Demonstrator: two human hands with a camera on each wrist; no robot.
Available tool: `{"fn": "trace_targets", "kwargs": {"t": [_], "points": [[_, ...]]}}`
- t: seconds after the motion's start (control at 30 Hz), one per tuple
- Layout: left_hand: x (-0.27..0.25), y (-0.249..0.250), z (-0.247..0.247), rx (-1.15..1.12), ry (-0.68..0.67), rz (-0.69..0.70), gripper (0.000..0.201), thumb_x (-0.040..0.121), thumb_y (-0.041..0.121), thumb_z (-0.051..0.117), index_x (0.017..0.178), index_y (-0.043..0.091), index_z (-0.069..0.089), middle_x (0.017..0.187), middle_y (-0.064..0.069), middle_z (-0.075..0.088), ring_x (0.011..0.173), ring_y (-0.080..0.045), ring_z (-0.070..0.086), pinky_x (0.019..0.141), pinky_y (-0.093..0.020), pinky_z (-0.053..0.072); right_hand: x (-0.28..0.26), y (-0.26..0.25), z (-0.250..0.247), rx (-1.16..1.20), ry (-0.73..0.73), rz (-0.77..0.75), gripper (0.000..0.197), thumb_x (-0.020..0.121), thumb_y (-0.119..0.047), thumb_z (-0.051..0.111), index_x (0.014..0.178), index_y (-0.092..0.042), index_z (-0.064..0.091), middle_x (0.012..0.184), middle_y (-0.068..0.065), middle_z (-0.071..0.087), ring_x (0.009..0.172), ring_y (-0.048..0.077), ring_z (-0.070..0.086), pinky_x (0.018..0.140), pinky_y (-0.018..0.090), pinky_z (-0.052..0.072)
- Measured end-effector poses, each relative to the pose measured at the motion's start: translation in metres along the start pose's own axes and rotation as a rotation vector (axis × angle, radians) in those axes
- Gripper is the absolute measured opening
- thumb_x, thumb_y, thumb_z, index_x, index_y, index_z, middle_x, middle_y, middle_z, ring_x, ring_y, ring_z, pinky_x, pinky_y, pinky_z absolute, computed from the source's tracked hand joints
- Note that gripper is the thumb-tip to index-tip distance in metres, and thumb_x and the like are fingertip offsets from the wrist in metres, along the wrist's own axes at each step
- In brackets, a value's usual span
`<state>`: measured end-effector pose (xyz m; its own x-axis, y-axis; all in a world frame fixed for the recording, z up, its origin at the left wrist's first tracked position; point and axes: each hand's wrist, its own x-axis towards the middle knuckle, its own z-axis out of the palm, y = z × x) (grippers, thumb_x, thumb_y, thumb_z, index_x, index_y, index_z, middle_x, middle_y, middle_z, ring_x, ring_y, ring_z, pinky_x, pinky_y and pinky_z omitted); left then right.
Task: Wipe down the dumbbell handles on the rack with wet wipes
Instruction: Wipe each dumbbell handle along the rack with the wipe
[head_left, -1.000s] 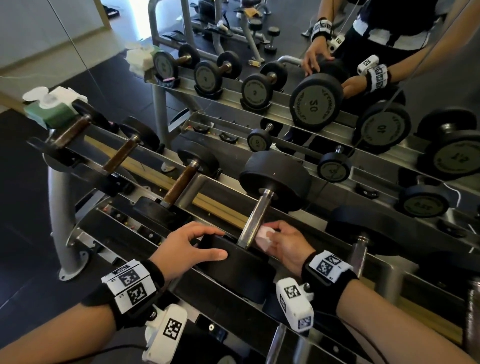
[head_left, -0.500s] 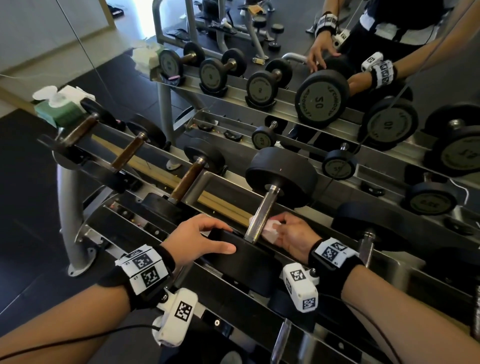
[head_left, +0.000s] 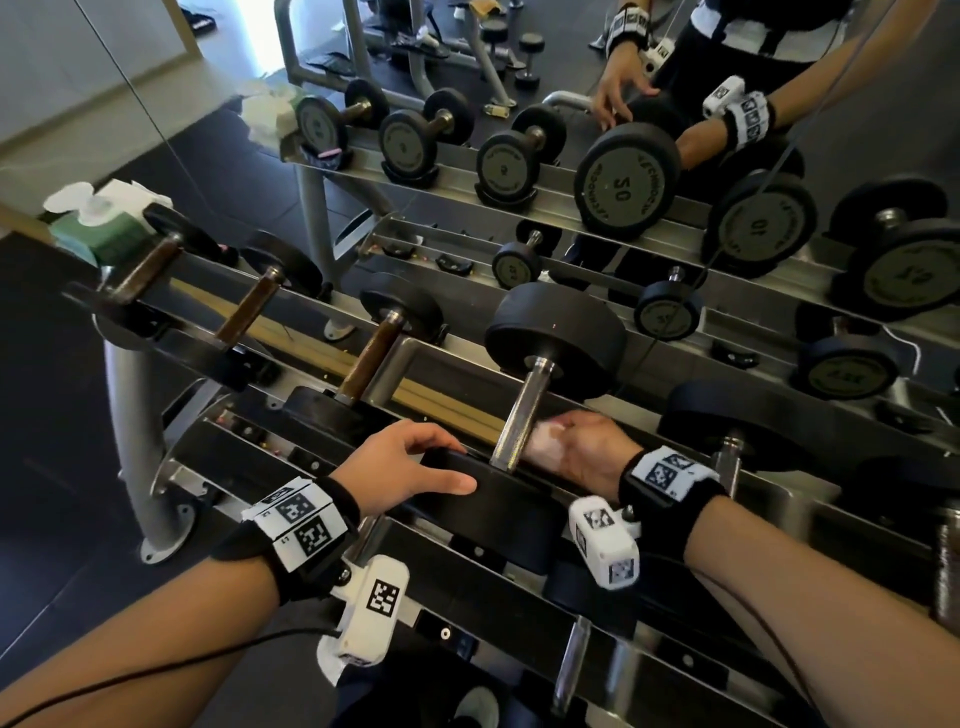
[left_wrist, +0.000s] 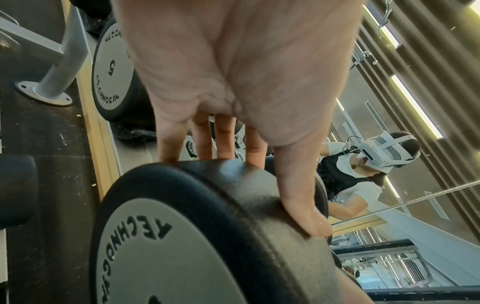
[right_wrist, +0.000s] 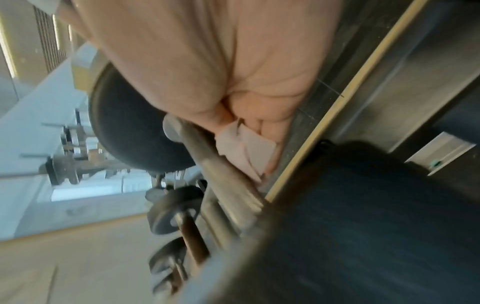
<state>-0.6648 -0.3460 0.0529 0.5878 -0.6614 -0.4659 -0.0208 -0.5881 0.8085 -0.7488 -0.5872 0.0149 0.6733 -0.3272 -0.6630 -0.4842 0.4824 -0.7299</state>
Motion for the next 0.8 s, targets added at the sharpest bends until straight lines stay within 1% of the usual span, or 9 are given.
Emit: {"fn": "trace_targets", "kwargs": {"t": [0.07,0.13,0.2,0.27,0.33,0.47,0.57,0.63,0.8], "points": [[0.0,0.0,0.0,0.012,0.001,0.001,0.033,0.072,0.042,0.083,0.102,0.042,0.069,0.121,0.011,0.055,0.113,-0.013,0.057,0.097,-0.044,0.053,0.003,-0.017,0.004,0.203,0.09,-0.064,0.02,0.1,0.009,0.035,0.096,-0.004,0.049,0.092,0.015,0.055,0.077,0.024,0.057,0.053,0.029,0.057],[-0.001,-0.001,0.001,0.009,0.011,-0.007,0.035,0.072,0.042,0.083,0.103,0.041,0.069,0.121,0.011,0.054,0.114,-0.013,0.056,0.097,-0.044,0.054,-0.001,-0.02,0.01,0.219,0.122,-0.112,0.026,0.1,0.011,0.033,0.089,-0.009,0.047,0.089,0.011,0.053,0.076,0.021,0.055,0.049,0.024,0.055],[-0.002,-0.001,0.002,-0.012,0.016,-0.008,0.036,0.071,0.04,0.084,0.104,0.04,0.07,0.122,0.011,0.055,0.114,-0.013,0.057,0.097,-0.045,0.054,-0.011,-0.009,0.013,0.042,0.079,-0.124,0.023,0.099,0.007,0.042,0.088,-0.012,0.048,0.09,0.01,0.055,0.078,0.02,0.057,0.061,0.026,0.057],[-0.002,-0.001,0.002,-0.032,0.02,-0.003,0.036,0.07,0.038,0.085,0.103,0.038,0.07,0.122,0.01,0.055,0.115,-0.014,0.057,0.098,-0.046,0.054,-0.02,0.01,0.01,-0.253,0.007,-0.097,0.017,0.097,0.0,0.052,0.087,-0.014,0.054,0.092,0.011,0.059,0.084,0.023,0.058,0.076,0.036,0.054],[-0.001,-0.001,0.002,-0.046,0.018,0.0,0.035,0.069,0.039,0.085,0.101,0.039,0.071,0.122,0.01,0.057,0.114,-0.015,0.058,0.098,-0.046,0.054,-0.024,0.018,0.003,-0.424,-0.063,-0.059,0.019,0.097,-0.003,0.053,0.085,-0.016,0.057,0.092,0.01,0.059,0.084,0.023,0.057,0.071,0.031,0.05],[-0.001,-0.001,0.002,-0.051,0.007,0.003,0.035,0.067,0.042,0.085,0.099,0.041,0.071,0.121,0.008,0.058,0.112,-0.015,0.06,0.095,-0.045,0.056,-0.016,0.003,0.003,-0.078,-0.028,-0.044,0.023,0.1,0.007,0.04,0.086,-0.007,0.051,0.088,0.014,0.055,0.076,0.023,0.057,0.055,0.025,0.057],[-0.001,-0.001,0.002,-0.051,0.006,-0.002,0.038,0.066,0.043,0.085,0.102,0.039,0.071,0.123,0.007,0.057,0.114,-0.016,0.059,0.095,-0.045,0.055,-0.008,-0.008,0.008,0.175,0.047,-0.072,0.023,0.102,0.007,0.036,0.087,-0.006,0.049,0.09,0.015,0.056,0.078,0.023,0.058,0.066,0.032,0.059],[0.0,-0.002,0.002,-0.043,0.009,-0.003,0.04,0.067,0.043,0.084,0.104,0.038,0.07,0.124,0.008,0.056,0.115,-0.016,0.058,0.097,-0.045,0.055,-0.009,-0.003,0.007,0.074,0.05,-0.075,0.022,0.101,0.005,0.039,0.088,-0.007,0.051,0.094,0.016,0.057,0.081,0.023,0.059,0.073,0.035,0.055],[0.001,-0.005,0.001,-0.045,0.009,-0.002,0.037,0.068,0.043,0.085,0.102,0.041,0.07,0.124,0.009,0.055,0.116,-0.015,0.057,0.098,-0.045,0.054,-0.016,0.01,-0.002,-0.21,-0.052,-0.034,0.019,0.1,0.002,0.044,0.089,-0.009,0.054,0.095,0.014,0.059,0.082,0.022,0.062,0.064,0.028,0.054]]}}
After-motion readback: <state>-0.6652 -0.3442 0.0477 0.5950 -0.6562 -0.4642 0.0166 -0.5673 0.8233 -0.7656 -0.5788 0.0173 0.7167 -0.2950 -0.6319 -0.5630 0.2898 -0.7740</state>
